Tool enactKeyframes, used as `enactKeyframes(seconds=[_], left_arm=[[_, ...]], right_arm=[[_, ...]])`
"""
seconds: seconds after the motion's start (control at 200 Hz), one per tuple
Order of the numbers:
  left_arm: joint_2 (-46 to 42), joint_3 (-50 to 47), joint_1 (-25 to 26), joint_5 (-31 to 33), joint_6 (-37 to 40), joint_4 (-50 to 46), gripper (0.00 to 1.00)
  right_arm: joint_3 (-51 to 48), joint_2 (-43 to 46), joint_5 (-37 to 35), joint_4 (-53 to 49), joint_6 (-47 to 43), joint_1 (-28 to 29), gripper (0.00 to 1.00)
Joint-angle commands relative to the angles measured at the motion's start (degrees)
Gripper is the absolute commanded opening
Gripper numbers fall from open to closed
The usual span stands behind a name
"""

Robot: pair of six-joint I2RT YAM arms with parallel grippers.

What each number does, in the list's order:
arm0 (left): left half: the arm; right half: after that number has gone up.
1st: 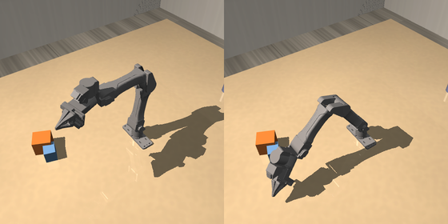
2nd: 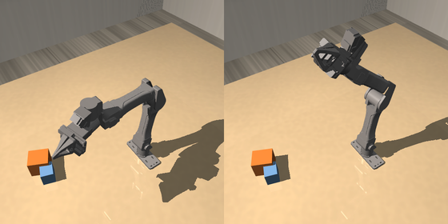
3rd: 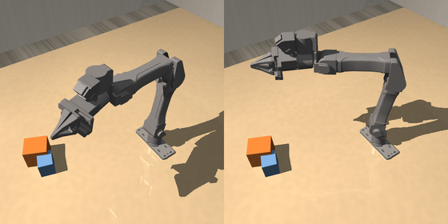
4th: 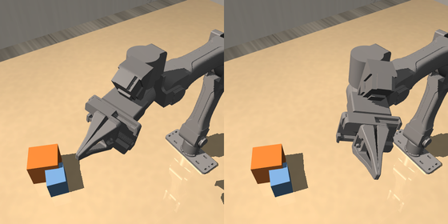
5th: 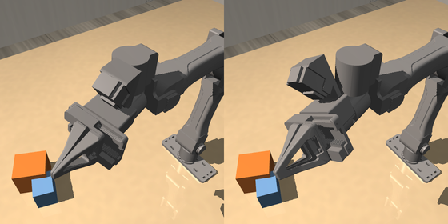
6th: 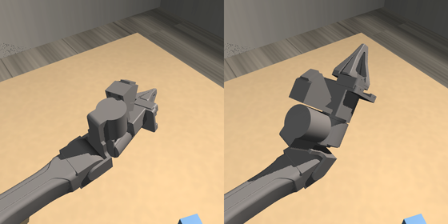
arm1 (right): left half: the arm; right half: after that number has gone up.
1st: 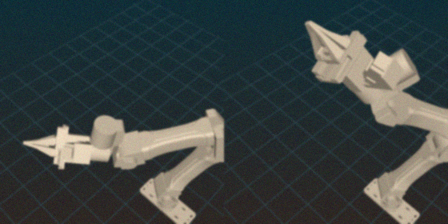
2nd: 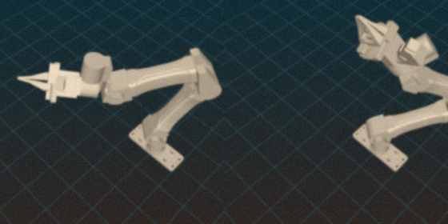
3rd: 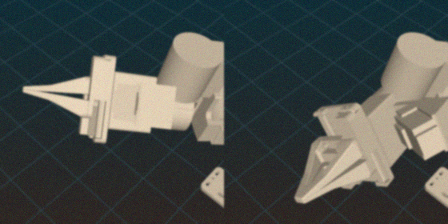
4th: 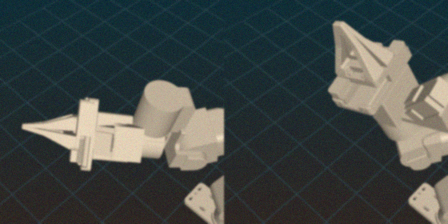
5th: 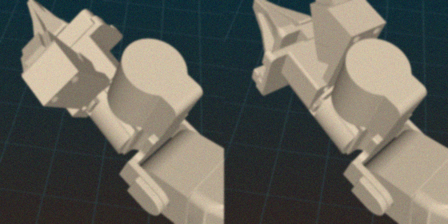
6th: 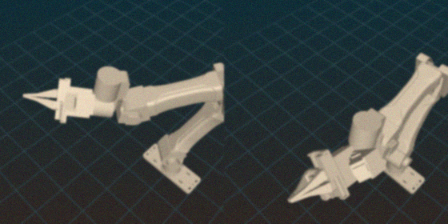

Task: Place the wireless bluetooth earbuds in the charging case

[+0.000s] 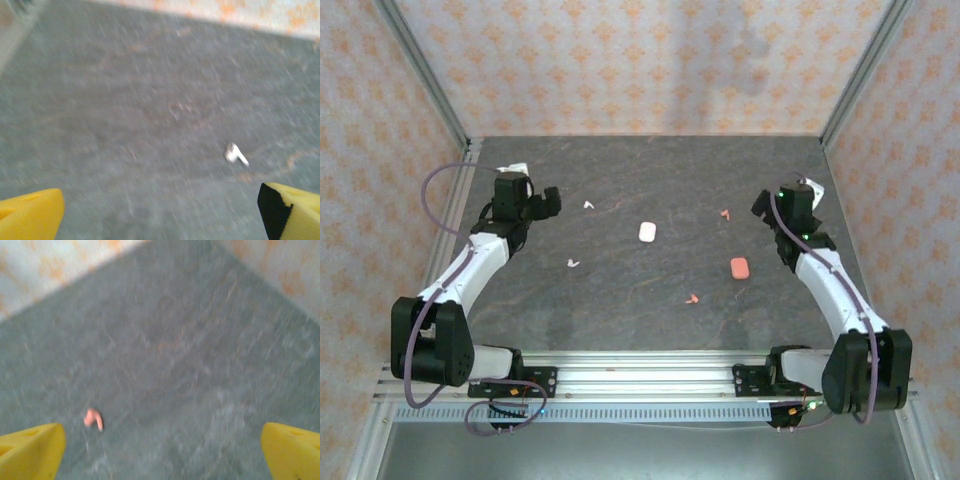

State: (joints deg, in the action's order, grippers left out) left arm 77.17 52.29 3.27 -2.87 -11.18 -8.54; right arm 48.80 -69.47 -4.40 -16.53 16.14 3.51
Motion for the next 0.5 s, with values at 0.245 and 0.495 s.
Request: enactKeyframes(seconds=[0.245, 0.495], left_arm=[[-1.15, -1.22, 15.94, -8.25, -6.7, -19.38, 1.0], [-7.27, -7.57, 19.76, -12.01, -8.22, -11.46, 1.0]], right_arm=[[1.8, -9.17, 7.31, -24.49, 5.79, 6.46, 0.9], [-0.46, -9.12, 8.48, -23.24, -0.24, 7.55, 0.9]])
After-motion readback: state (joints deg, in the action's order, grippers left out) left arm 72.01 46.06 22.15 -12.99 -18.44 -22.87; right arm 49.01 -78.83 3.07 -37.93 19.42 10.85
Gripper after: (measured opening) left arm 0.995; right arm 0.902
